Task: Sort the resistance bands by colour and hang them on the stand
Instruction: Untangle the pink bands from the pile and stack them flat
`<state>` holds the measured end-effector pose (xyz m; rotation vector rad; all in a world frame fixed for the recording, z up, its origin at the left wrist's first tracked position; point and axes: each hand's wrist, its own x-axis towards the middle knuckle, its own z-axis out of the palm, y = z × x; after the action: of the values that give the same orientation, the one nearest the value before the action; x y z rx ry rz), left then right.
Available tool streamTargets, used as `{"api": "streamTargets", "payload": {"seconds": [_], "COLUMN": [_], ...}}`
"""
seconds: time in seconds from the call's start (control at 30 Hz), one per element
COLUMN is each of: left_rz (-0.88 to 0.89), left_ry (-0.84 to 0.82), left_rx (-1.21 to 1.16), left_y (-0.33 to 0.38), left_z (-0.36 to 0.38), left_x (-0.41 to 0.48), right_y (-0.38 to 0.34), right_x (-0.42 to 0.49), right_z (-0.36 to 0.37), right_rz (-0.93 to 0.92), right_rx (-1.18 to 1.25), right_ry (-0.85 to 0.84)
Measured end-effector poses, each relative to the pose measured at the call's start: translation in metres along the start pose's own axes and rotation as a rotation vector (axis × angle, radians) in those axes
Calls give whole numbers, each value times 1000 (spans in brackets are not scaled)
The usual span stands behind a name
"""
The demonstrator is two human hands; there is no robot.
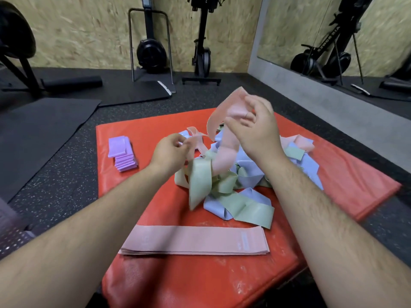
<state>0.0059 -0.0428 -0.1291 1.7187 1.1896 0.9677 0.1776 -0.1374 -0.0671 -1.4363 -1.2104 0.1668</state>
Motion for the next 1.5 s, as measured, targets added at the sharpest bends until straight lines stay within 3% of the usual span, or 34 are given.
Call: {"api": "streamTargets", "payload": {"seconds": [0.13, 0.3, 0.47, 0.73, 0.8, 0.93, 1.0, 1.13, 1.3, 1.4, 1.5], "left_rz": [-32, 127, 186, 150, 152, 139, 128, 117, 99, 113, 124], "left_ry": [163, 329, 196, 97, 79, 46, -21, -128, -190, -203, -227], "left_rx": [-377, -344, -199, -273, -291, -191, -172, -13, 25, 66, 72], "left_y": [24, 35, 30, 41, 40, 33, 30, 19, 9, 3, 1], "left_z": [-11, -20, -17, -20, -20, -21, -21, -26, -30, -34, -39], "left_x": [8, 7, -1, -12, -11, -8, -9, -15, -21, -21, -20], "right_y": [15, 21, 15, 23, 23, 9, 7, 24, 22, 16, 19], "right_x": [-7, -6, -10, -17, -16, -16, -17, -25, -44, -48, -43], "right_z": [0, 7, 14, 20, 21, 12, 12, 29, 47, 47, 47], "right_rz": [49, -59, -13, 146, 220, 424, 489, 269, 76, 138, -3], "right_rx": [-252, -162, -83, -508, -484, -238, -185, -293, -598, -647, -706], "right_ry": [-41, 34, 73, -173, -239, -722, -793, -656, -980, -1046, -999]}}
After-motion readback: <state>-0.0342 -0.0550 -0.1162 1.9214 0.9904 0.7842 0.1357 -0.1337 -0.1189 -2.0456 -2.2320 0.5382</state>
